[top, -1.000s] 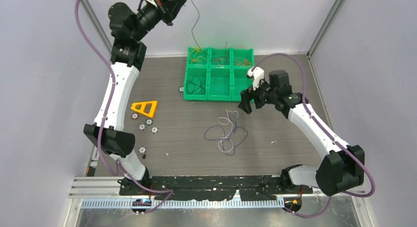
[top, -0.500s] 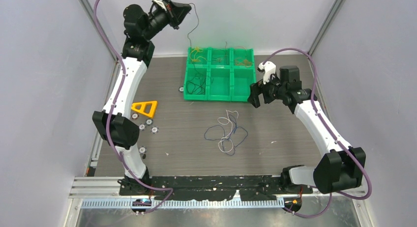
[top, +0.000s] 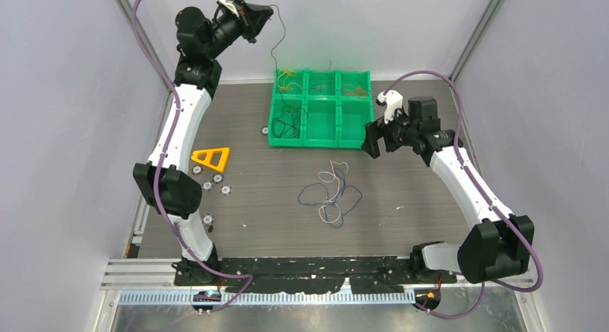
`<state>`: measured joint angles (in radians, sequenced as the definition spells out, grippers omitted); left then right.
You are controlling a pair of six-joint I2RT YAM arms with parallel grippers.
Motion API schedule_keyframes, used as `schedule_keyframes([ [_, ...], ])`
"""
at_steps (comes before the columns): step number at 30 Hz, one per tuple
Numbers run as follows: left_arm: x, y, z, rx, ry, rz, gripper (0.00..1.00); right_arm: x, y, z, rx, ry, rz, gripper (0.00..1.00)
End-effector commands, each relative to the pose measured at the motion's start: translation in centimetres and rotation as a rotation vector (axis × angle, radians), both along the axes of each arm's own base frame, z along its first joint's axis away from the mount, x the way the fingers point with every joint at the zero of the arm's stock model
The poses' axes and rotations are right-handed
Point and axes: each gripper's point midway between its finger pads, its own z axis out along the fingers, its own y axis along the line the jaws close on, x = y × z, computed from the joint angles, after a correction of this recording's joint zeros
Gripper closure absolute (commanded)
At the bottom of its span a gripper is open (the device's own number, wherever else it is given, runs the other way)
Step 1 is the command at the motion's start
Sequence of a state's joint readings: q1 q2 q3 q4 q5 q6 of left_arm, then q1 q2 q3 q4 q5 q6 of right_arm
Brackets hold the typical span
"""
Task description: Untangle the cables
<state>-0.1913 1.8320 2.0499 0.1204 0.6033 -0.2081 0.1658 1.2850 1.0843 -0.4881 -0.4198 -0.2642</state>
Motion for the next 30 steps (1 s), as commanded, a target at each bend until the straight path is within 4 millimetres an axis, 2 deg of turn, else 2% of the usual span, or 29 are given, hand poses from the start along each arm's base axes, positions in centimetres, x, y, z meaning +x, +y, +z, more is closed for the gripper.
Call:
schedule_keyframes([
  [1, -1.1, 0.8, 1.3, 0.024, -0.071, 0.030, 1.00, 0.5, -0.2, 1.5, 0.003, -0.049, 0.001, 0.05],
  [3, -0.9, 1.0, 1.4, 0.023, -0.078, 0.039, 1.00, 0.3, -0.2, 1.4, 0.003, -0.046, 0.005, 0.05],
  [6, -1.1, 1.1, 2.7, 0.015, -0.102, 0.047, 1.00, 0.1, -0.2, 1.2, -0.001, -0.040, 0.008, 0.05],
  [15, -3.5, 1.6, 6.8, -0.010, -0.162, 0.042, 1.00, 0.6, 0.1, 1.5, 0.007, -0.042, 0.024, 0.05],
  [19, -3.8, 1.8, 7.3, -0.001, -0.178, 0.052, 1.00, 0.9, 0.3, 1.6, 0.014, -0.039, 0.028, 0.05],
  [21, -3.6, 1.8, 6.6, 0.014, -0.168, 0.058, 1.00, 0.9, 0.4, 1.5, 0.017, -0.034, 0.030, 0.05],
  [25, -2.2, 1.7, 3.2, 0.052, -0.105, 0.064, 1.00, 0.9, 0.5, 1.3, 0.021, -0.027, 0.031, 0.05],
  [30, -0.1, 1.1, -3.6, 0.118, 0.009, 0.057, 1.00, 0.6, 0.4, 0.6, 0.018, -0.011, 0.028, 0.05],
])
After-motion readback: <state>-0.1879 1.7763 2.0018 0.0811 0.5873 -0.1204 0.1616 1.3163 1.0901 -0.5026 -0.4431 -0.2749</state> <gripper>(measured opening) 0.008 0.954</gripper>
